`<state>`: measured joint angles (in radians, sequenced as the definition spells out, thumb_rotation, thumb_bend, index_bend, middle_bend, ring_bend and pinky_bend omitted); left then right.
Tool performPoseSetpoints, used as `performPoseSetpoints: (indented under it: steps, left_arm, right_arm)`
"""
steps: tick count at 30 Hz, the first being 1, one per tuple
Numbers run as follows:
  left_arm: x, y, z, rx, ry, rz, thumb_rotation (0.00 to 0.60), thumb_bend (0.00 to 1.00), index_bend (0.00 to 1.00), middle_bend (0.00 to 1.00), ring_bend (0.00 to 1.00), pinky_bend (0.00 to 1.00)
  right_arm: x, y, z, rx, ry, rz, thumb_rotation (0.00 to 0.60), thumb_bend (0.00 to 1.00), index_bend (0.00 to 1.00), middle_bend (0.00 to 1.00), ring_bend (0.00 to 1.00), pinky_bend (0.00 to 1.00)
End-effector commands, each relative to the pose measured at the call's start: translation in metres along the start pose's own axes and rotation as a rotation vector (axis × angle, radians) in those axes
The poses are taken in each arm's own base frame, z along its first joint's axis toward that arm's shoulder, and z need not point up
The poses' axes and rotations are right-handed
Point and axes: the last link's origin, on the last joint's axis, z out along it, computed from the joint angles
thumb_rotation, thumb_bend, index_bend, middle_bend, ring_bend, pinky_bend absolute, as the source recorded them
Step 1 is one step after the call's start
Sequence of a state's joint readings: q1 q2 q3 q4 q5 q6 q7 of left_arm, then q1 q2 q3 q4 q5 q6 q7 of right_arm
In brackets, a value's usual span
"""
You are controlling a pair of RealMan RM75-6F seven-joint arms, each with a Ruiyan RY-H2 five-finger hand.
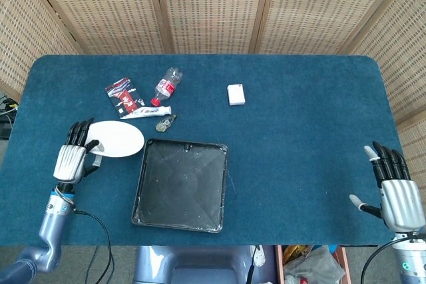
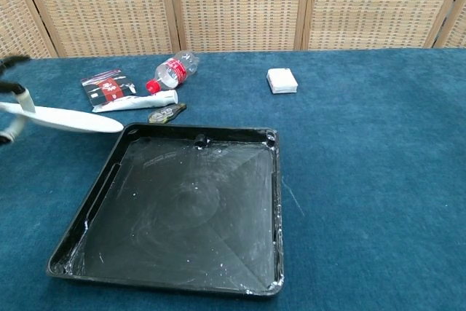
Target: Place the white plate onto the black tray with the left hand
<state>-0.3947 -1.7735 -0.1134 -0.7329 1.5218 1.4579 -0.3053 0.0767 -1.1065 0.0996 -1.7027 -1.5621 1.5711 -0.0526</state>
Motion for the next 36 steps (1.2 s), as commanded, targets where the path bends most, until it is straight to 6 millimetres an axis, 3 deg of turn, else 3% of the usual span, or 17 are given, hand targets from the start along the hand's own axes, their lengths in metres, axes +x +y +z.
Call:
performPoseSetpoints:
  steps: [1,7,14,18,22,30,36]
  left_arm:
    - [0.030,0.009,0.006,-0.063,0.128,-0.035,0.600,0.52,0.75,0.00,0.00,0.00]
    - [0.059,0.041,0.003,-0.202,0.204,-0.088,0.600,0.53,0.76,0.00,0.00,0.00]
    - [0.056,0.087,-0.005,-0.340,0.211,-0.128,0.600,0.53,0.78,0.00,0.00,0.00]
    - [0.039,0.117,-0.001,-0.406,0.168,-0.171,0.600,0.53,0.78,0.00,0.00,0.00]
    - [0.005,0.154,0.006,-0.456,0.088,-0.239,0.600,0.53,0.78,0.00,0.00,0.00]
    - [-0.029,0.180,0.023,-0.498,0.029,-0.285,0.600,0.53,0.78,0.00,0.00,0.00]
    - [-0.040,0.181,0.025,-0.510,0.003,-0.267,0.600,0.53,0.78,0.00,0.00,0.00]
  right_arm:
    - [0.000,0.000,0.000,0.002,-0.001,0.002,0.600,0.00,0.00,0.00,0.00,0.00]
    - [0.001,-0.001,-0.001,0.003,0.006,0.004,0.600,0.00,0.00,0.00,0.00,0.00]
    - [0.000,-0.001,-0.001,0.001,0.009,0.004,0.600,0.00,0.00,0.00,0.00,0.00]
    - [-0.002,-0.001,-0.001,0.002,0.005,-0.001,0.600,0.00,0.00,0.00,0.00,0.00]
    - [-0.003,-0.001,-0.001,-0.004,0.004,-0.011,0.600,0.00,0.00,0.00,0.00,0.00]
    - [-0.004,0.001,0.001,-0.017,0.005,-0.012,0.600,0.00,0.00,0.00,0.00,0.00]
    - [-0.004,0.003,0.001,-0.025,0.005,-0.010,0.600,0.00,0.00,0.00,0.00,0.00]
